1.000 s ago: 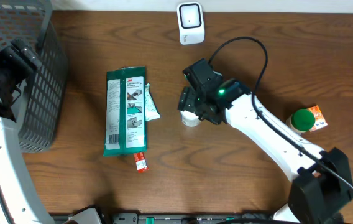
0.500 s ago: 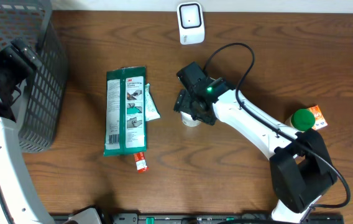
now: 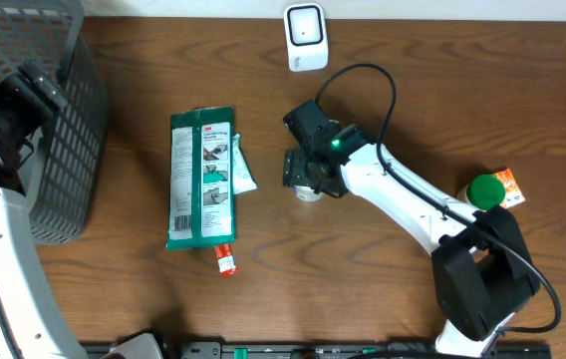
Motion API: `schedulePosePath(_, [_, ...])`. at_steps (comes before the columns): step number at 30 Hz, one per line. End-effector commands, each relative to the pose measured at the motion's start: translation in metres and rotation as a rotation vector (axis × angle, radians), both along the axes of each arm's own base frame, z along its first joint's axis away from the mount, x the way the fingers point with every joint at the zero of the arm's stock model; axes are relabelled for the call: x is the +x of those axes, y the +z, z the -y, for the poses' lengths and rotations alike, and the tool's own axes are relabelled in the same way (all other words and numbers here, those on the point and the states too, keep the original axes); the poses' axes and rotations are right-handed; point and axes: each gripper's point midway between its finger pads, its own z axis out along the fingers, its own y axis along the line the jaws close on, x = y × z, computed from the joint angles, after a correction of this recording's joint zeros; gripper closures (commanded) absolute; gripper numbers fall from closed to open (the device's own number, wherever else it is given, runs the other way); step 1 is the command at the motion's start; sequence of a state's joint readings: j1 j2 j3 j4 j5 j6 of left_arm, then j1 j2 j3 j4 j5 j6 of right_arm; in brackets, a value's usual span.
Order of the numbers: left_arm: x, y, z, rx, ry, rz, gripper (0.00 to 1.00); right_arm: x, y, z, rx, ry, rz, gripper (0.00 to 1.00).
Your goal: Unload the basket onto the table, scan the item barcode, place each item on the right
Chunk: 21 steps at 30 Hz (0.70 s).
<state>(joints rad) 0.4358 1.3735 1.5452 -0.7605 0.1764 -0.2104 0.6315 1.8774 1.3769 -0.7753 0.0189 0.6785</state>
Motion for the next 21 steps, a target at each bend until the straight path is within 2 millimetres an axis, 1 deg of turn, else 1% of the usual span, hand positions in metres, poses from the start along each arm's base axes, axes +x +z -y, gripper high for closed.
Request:
schedulePosePath(1, [-0.001,0.004,-0.002,0.003,0.01,0.008,0.07,0.0,-0.009,0.007,-0.092,0.216,0.024,0.21])
schedulePosePath(5, [-0.001,0.004,-0.002,0.003,0.01,0.008,0.07,0.001,-0.009,0.009,-0.139,0.347,0.045,0.19])
schedulePosePath(8, [-0.001,0.004,-0.002,0.003,0.01,0.008,0.07,0.006,-0.004,0.016,-0.188,0.389,0.063,0.17])
schedulePosePath(11, [-0.001,0.004,-0.002,0.003,0.01,0.008,0.07,0.01,0.009,0.018,-0.209,0.442,0.066,0.12])
schedulePosePath(12, [-0.001,0.004,-0.002,0.003,0.01,0.008,0.07,0.012,0.016,0.019,-0.214,0.454,0.067,0.08])
schedulePosePath(13, [-0.001,0.004,-0.002,0.003,0.01,0.008,0.07,0.013,0.022,0.019,-0.214,0.452,0.067,0.06])
schedulePosePath(14, [-0.001,0.004,-0.002,0.003,0.01,0.008,0.07,0.015,0.03,0.02,-0.212,0.447,0.068,0.04])
schedulePosePath(17, [-0.001,0.004,-0.002,0.003,0.01,0.008,0.07,0.017,0.063,0.014,-0.17,0.449,0.065,0.01])
schedulePosePath(20, [-0.001,0.004,-0.002,0.003,0.01,0.008,0.07,0.014,0.11,0.004,-0.084,0.447,0.064,0.01])
schedulePosePath(21, [-0.001,0.004,-0.002,0.003,0.01,0.008,0.07,0.014,0.128,0.004,-0.055,0.415,0.066,0.01])
